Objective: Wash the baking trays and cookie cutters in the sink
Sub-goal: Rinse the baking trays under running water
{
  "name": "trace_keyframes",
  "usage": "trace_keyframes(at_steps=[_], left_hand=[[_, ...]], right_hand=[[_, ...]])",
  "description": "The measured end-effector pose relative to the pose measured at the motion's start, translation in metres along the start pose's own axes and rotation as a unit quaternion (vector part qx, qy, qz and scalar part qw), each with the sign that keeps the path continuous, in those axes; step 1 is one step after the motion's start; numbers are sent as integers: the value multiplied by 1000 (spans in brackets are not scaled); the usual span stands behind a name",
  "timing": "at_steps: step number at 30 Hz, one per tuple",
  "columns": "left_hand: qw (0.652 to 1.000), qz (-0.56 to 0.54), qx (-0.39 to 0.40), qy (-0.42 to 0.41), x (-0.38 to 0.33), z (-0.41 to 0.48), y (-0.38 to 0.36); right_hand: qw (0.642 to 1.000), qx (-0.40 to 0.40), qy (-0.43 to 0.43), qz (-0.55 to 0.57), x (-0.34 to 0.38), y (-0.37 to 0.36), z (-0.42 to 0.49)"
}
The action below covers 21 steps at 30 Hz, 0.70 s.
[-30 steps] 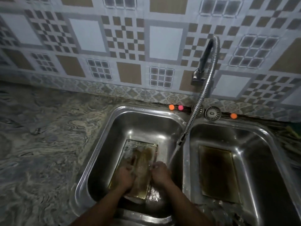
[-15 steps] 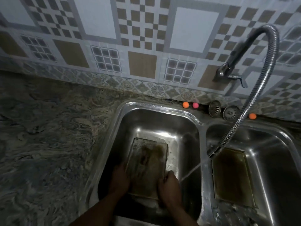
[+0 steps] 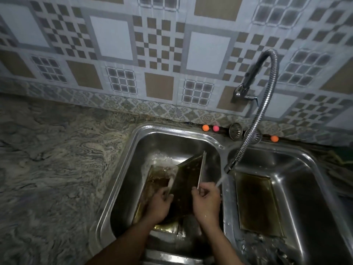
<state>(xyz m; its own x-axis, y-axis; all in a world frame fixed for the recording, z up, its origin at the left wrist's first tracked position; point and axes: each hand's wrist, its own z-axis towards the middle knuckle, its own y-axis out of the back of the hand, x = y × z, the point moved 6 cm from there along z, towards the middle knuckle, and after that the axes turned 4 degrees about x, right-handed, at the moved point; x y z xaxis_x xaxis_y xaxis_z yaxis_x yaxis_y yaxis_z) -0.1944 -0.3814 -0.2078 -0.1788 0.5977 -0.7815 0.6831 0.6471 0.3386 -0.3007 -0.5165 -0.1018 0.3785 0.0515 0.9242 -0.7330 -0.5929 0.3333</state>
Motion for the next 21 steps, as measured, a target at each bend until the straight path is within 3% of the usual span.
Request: trace_keyframes(at_steps=[5, 13, 16, 21], left_hand=[[997, -38, 70, 5, -29, -4, -43], [996, -16, 67, -53, -80, -21, -80], [993, 90, 46, -62, -86, -23, -89], [952, 272, 9, -139, -91, -33, -80]], right_hand=[[999, -6, 11, 32, 9, 25, -8], [997, -28, 11, 72, -3, 84, -20], [995, -27, 5, 100, -10, 94, -17], [997, -29, -22, 70, -21, 90, -7]])
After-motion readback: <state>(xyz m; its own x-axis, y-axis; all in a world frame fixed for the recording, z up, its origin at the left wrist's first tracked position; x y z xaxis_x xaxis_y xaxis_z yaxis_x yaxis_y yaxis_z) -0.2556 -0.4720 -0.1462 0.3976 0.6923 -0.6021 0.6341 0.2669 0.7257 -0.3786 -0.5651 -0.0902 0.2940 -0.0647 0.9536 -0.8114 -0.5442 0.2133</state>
